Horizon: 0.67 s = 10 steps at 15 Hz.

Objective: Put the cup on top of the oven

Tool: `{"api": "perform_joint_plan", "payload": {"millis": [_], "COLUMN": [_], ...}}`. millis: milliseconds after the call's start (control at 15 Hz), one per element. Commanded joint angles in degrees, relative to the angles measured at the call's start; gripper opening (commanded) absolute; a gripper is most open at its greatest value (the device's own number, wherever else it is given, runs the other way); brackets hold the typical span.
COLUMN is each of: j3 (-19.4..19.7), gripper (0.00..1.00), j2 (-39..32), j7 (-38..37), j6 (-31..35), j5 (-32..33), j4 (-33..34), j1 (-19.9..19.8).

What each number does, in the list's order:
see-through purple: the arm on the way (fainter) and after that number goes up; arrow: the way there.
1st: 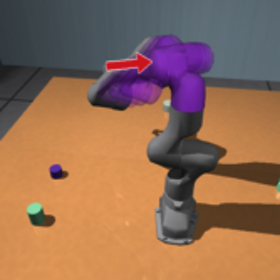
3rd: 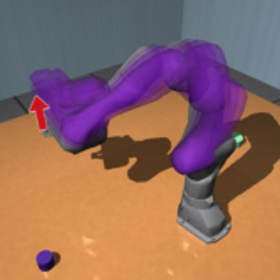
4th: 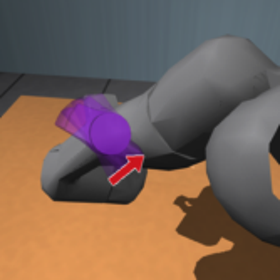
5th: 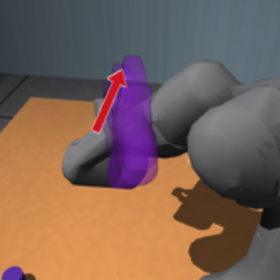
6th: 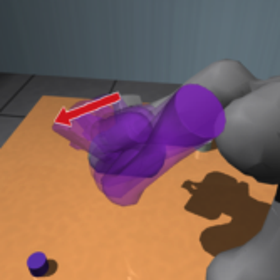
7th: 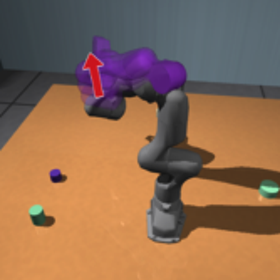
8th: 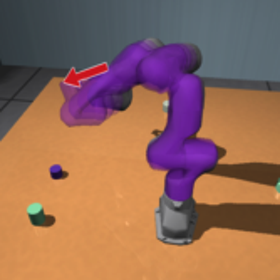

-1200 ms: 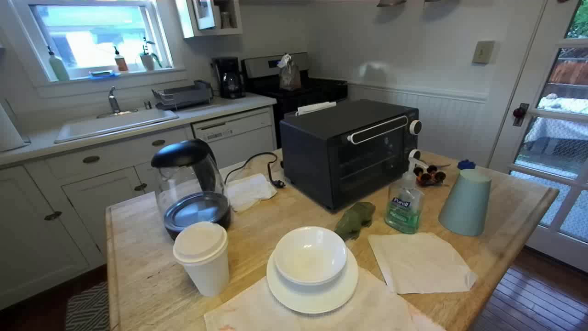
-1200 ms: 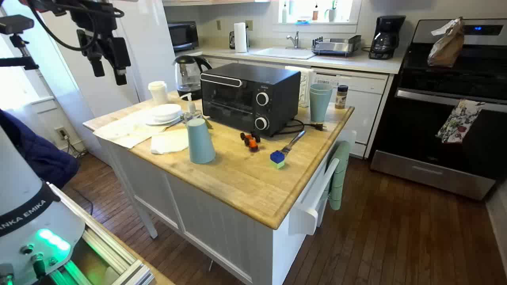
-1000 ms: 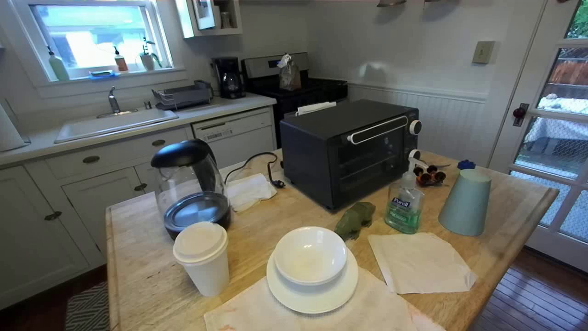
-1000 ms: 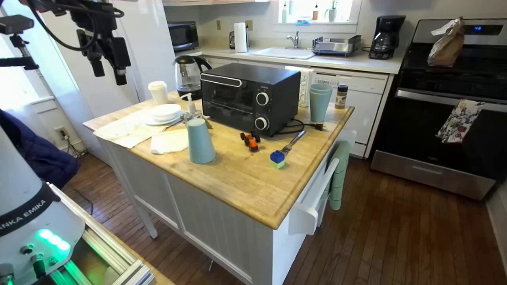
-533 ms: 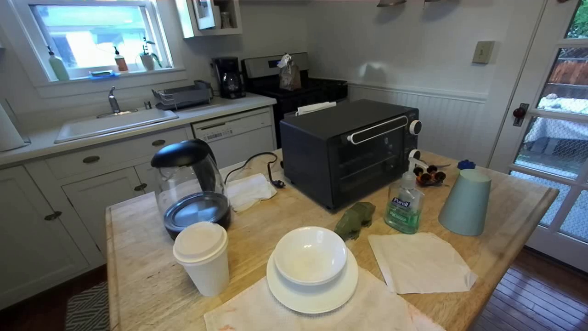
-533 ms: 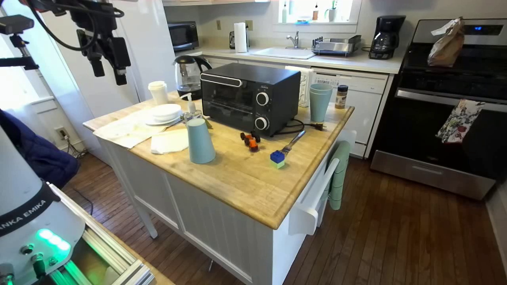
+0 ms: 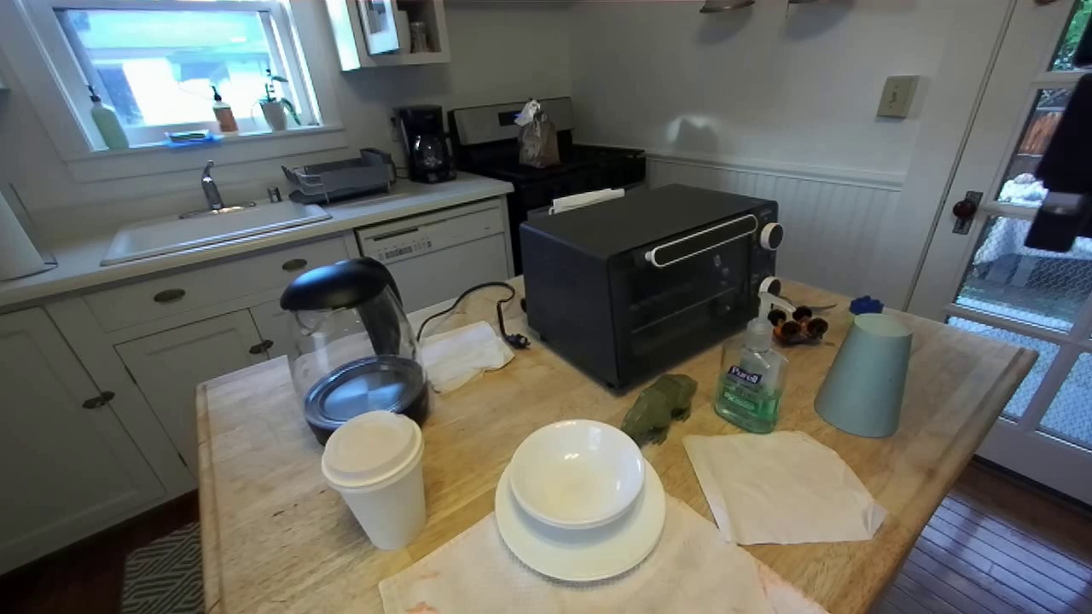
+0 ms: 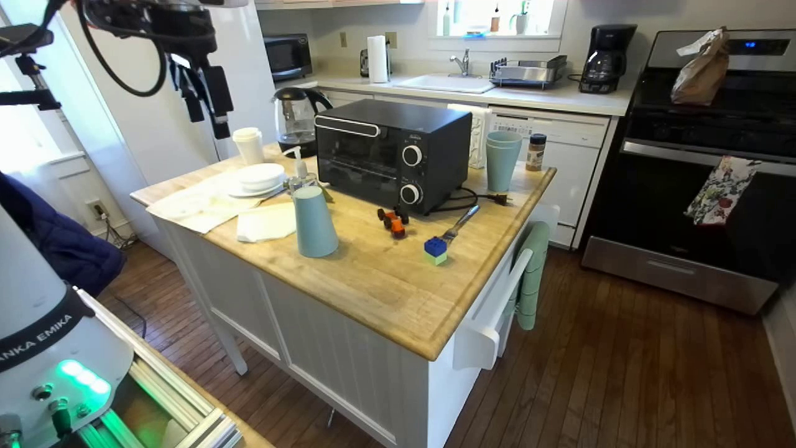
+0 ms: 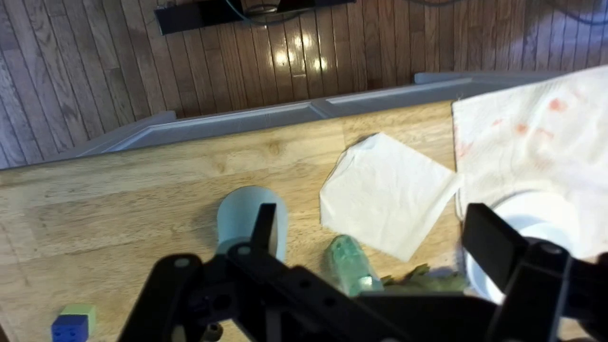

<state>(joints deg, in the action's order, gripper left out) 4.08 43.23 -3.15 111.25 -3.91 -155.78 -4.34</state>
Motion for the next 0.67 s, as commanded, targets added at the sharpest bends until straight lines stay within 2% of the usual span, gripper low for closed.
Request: {"api": "perform_joint_plan", "payload": {"millis": [0, 267, 600], "j3": [2.16, 2.34, 3.19], "gripper": [1.00, 1.00, 1.00], "j2": [-9.46, -16.48, -24.17], "j7": [-3.81, -10.75, -19.78], "j6": [9.62, 18.75, 22.61], "j5": [-1.83, -3.77, -4.76], "j4": [2.19, 2.95, 5.70], "j1": [-3.82, -6.41, -9.69]}}
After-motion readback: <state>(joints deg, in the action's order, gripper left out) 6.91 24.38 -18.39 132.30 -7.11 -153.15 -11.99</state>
